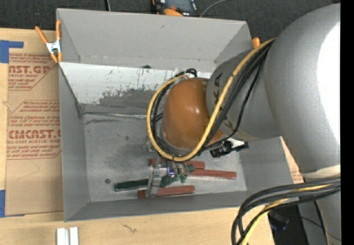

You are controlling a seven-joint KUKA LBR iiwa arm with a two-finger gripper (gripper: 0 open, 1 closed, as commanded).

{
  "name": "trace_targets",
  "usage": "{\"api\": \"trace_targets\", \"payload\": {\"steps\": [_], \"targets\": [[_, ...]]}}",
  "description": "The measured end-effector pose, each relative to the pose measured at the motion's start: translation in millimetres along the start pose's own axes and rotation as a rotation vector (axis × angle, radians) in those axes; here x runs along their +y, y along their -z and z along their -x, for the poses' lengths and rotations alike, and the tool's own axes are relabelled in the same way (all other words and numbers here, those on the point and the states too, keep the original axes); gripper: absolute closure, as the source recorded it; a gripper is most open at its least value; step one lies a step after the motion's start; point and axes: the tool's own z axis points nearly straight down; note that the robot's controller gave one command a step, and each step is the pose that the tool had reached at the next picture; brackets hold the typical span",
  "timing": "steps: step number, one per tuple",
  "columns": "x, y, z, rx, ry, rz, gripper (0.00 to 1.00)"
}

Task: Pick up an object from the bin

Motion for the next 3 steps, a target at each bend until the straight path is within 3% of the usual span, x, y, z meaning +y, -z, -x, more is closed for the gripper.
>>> {"api": "trace_targets", "payload": {"steps": [1, 2, 3], "targets": [[27, -1, -2.7, 0.001, 0.074, 0.002, 0.0], [19, -31, -6.8, -0.001, 0.125, 0.002, 0.0], [19, -31, -6.0, -0.002, 0.124, 0.003, 0.0]]}}
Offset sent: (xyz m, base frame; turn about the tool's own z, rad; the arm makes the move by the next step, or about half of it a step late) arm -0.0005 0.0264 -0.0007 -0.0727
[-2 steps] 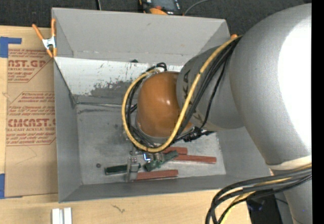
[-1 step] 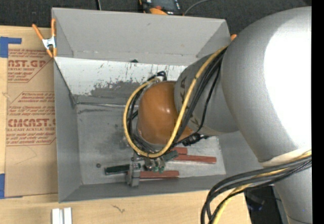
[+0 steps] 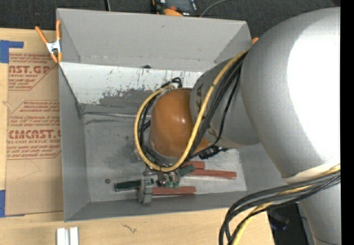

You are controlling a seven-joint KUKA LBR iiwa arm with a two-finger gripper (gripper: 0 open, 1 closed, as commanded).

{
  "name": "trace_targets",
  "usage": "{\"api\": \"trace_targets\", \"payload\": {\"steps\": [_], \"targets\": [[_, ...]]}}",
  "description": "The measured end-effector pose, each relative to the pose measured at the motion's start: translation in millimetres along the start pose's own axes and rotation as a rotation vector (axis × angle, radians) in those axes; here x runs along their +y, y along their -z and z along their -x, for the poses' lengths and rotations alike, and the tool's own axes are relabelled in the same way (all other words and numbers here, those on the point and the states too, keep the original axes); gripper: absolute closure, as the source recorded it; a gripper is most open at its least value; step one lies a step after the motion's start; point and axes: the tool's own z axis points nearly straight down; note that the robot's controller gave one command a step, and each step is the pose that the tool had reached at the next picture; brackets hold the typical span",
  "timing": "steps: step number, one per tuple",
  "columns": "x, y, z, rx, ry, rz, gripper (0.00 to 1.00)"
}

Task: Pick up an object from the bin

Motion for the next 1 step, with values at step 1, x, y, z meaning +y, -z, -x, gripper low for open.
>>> {"api": "trace_targets", "payload": {"steps": [1], "targets": [[0.4, 2.4, 0.4, 0.002, 0.0, 0.0, 1.0]]}}
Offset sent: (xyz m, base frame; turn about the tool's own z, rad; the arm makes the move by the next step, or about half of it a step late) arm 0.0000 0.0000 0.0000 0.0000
